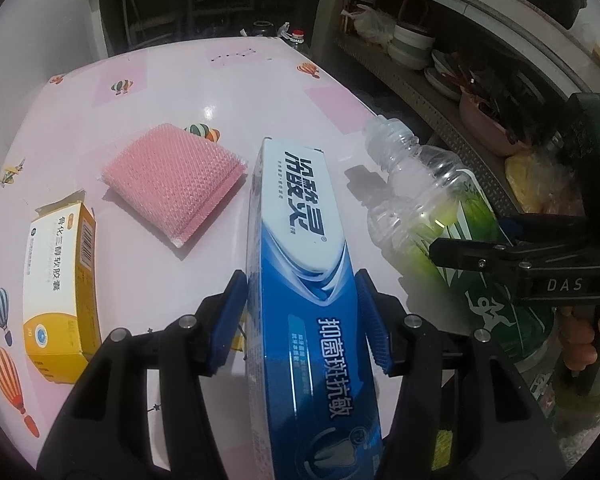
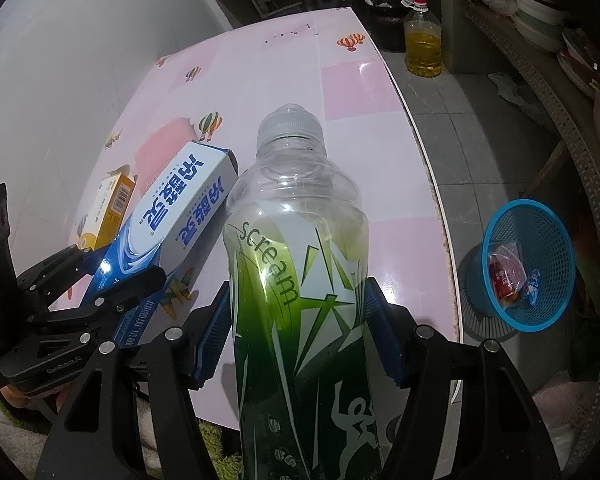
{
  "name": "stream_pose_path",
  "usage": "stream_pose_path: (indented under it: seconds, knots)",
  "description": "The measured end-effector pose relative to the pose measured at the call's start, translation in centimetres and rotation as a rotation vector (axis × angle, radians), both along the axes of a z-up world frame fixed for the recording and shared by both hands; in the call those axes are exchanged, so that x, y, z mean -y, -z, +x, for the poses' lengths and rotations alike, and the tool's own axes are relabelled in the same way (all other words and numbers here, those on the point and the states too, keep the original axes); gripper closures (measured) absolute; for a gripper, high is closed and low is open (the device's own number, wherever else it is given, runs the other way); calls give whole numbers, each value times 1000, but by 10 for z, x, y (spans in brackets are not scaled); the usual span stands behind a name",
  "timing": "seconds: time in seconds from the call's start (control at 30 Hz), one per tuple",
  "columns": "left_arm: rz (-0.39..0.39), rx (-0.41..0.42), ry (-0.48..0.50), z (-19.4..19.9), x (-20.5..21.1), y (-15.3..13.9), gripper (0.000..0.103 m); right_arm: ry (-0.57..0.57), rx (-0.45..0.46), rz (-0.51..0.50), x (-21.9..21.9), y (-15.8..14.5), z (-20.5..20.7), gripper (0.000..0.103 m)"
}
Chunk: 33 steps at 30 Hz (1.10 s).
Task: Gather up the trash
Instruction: 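Hold the toothpaste box and bottle above the table with both grippers, then carry the toothpaste box and bottle over the blue basket with both grippers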
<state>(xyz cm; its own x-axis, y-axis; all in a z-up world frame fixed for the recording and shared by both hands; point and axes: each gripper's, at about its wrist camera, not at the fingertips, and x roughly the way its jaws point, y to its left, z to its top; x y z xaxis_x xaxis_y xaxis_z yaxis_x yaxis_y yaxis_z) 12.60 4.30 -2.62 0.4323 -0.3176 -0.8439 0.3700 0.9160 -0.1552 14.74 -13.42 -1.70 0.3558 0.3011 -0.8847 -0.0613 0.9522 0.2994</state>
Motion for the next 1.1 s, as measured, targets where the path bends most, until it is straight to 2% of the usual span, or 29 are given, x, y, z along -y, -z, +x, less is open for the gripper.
stream_pose_path:
  seconds: [0.8, 1.1]
  knots:
    - [-10, 17, -7, 0, 0, -7, 51, 11, 18, 8, 5, -5, -2, 40]
    - [-34, 23, 12, 3, 3, -14, 51, 63, 32, 23, 15, -9, -5, 40]
